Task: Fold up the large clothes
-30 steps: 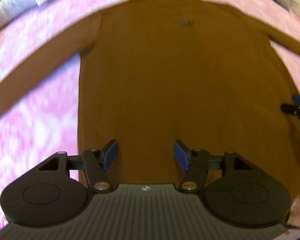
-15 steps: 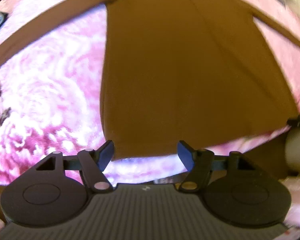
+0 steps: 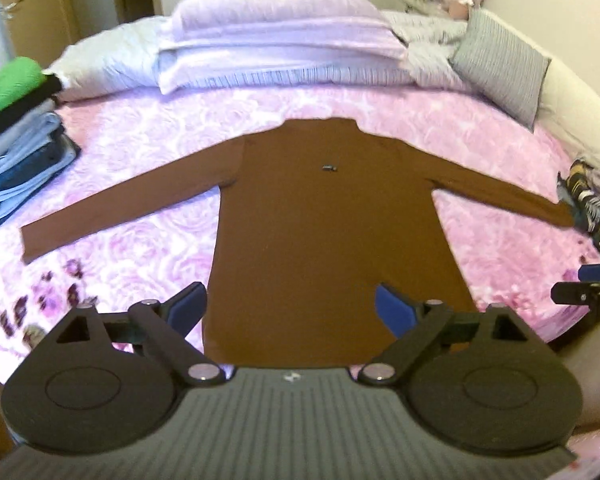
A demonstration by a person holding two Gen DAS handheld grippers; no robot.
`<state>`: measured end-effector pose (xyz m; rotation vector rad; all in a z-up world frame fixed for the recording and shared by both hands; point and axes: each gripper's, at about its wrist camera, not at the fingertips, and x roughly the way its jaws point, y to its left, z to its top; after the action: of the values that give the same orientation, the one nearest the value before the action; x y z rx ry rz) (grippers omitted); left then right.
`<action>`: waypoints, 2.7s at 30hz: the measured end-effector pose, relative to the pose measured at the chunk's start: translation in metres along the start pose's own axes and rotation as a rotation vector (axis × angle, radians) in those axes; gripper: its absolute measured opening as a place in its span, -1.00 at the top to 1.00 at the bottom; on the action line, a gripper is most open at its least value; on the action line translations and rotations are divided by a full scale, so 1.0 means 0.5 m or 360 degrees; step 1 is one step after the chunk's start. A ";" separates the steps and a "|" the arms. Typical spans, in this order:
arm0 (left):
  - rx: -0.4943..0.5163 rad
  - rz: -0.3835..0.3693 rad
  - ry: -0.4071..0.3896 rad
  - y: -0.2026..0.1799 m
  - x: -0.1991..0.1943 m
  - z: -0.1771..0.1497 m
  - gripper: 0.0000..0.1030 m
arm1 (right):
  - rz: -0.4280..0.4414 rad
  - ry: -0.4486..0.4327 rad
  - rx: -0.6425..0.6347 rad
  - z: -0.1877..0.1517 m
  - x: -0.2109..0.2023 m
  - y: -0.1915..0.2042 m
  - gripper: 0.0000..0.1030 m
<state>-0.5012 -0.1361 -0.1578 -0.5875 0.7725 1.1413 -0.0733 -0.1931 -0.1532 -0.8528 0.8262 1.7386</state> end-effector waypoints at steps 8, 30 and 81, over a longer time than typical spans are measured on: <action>-0.0093 0.0096 -0.0059 -0.077 -0.167 -0.068 -0.86 | 0.0077 -0.0050 0.0007 -0.068 -0.172 -0.024 -0.25; -0.0067 0.0181 0.0018 -0.220 -0.298 -0.151 -0.98 | 0.0134 -0.0004 -0.0073 -0.180 -0.302 0.001 -0.25; -0.0617 0.0197 -0.0014 0.034 -0.116 -0.063 -0.91 | 0.0077 0.0014 0.0237 -0.009 -0.139 -0.096 -0.25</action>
<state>-0.5371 -0.1877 -0.1317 -0.8650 0.5877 1.4210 -0.0086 -0.2162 -0.1040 -0.7467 0.9762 1.6928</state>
